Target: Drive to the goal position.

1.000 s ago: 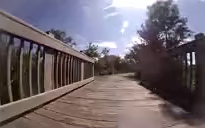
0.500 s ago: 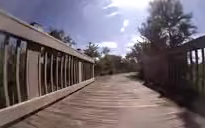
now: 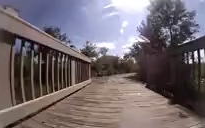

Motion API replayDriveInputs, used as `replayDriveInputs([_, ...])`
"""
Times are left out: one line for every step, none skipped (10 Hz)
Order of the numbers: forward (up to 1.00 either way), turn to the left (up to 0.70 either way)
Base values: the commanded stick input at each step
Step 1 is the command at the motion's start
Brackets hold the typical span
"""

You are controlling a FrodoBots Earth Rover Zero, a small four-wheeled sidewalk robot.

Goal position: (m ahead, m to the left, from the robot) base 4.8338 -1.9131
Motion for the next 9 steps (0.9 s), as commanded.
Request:
replayDriveInputs([0.85, 0.0])
replayDriveInputs([0.85, 0.0])
replayDriveInputs([0.85, 0.0])
replayDriveInputs([0.85, 0.0])
replayDriveInputs([0.85, 0.0])
replayDriveInputs([0.74, 0.0])
replayDriveInputs([0.7, 0.0])
replayDriveInputs([0.7, 0.0])
replayDriveInputs([0.7, 0.0])
